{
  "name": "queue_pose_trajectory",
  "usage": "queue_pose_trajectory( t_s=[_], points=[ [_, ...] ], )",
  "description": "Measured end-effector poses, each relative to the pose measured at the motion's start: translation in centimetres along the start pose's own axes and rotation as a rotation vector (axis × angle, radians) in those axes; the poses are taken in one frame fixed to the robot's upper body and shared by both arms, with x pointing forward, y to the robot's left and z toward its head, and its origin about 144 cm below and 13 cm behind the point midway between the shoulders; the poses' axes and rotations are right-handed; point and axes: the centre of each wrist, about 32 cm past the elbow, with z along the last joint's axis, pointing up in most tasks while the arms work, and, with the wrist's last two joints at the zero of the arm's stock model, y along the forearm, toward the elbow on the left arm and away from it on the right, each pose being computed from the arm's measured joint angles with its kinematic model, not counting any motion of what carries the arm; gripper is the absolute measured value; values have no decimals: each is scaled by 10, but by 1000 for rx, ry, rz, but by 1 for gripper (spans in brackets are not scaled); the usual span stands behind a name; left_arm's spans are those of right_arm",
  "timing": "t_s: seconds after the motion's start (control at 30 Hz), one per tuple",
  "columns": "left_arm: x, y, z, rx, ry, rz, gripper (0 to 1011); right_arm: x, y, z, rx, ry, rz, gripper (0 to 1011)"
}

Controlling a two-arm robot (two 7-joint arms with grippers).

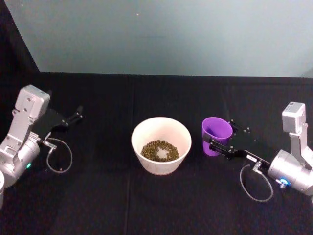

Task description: Pick up the cup and pour the mung beans from the cup into the bowl.

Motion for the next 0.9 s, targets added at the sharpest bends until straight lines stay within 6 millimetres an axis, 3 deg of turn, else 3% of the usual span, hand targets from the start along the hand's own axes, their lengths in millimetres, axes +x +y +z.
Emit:
queue_pose_trajectory(
  t_s=[0.57,0.9],
  points=[
    [0,0,0,0,0,0,1000,1,0,-1,3,18,-2,735],
    [0,0,0,0,0,0,1000,1,0,-1,2,16,-1,972]
  ],
)
